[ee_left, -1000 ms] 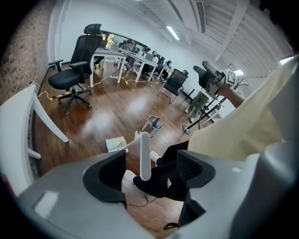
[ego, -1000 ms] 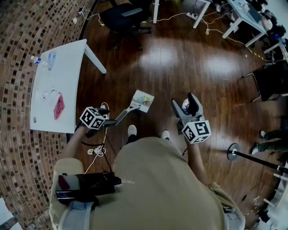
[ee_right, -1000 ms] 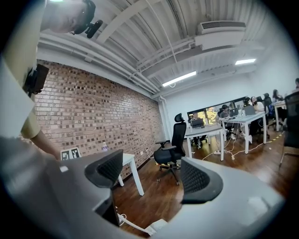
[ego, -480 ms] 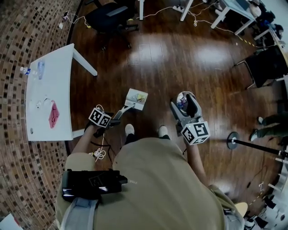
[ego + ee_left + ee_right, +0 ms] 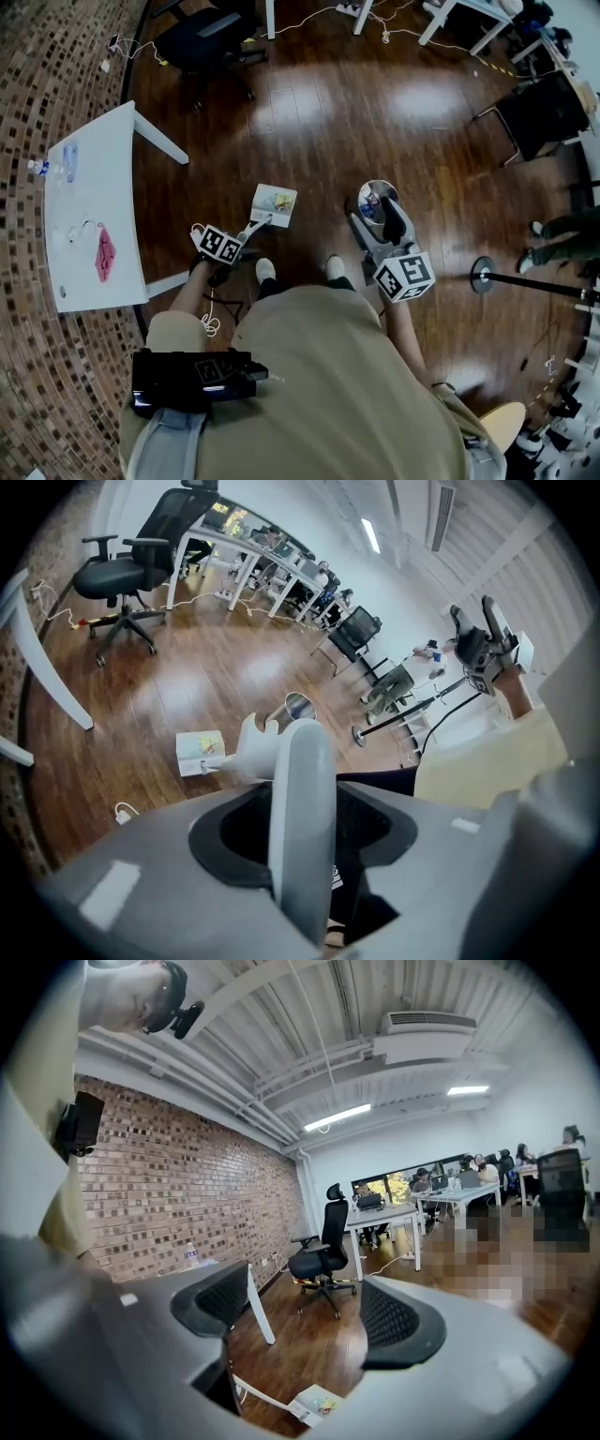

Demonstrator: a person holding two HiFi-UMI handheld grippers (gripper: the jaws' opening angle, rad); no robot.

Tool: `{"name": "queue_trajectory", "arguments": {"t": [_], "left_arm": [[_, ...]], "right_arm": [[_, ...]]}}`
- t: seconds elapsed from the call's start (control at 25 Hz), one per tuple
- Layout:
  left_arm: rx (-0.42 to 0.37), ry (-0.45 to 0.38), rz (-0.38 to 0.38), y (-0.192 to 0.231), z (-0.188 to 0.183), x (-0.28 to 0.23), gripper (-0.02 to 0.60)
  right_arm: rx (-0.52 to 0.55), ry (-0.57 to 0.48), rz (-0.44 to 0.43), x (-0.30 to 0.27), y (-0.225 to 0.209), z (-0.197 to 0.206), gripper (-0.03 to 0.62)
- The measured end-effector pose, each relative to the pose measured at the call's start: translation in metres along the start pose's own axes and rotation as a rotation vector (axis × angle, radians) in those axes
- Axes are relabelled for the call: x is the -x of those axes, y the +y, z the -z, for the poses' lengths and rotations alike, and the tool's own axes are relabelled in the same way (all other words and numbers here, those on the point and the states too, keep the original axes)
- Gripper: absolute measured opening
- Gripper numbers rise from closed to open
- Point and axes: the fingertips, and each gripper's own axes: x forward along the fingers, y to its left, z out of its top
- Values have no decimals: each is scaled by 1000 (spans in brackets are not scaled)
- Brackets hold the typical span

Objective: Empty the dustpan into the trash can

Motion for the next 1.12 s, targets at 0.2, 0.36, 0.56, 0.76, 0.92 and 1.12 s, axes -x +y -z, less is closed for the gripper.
{"name": "queue_trajectory", "arguments": {"t": [0.2,0.36,0.56,0.76,0.92,1.12], "left_arm": [[-73,7,-14,-4,-4,-3,21],[-126,30,-42,-8,-11,-4,2],[-135,2,-78,-10,-36,2,2],[-131,15,-107,-9,-50,9,1],[-174,30,-110,-20,-59,18,0],[-292,98,-95,-60,-64,28,3]], "right_arm": [[-22,-10,33,11,-8,1,359],[-38,-22,43,15,-10,2,354],[-52,-35,38,17,-12,1,341],[-65,-55,51,20,-17,-2,334],[-71,-79,68,25,-23,-5,333],[-83,-101,94,43,-39,-6,331]]}}
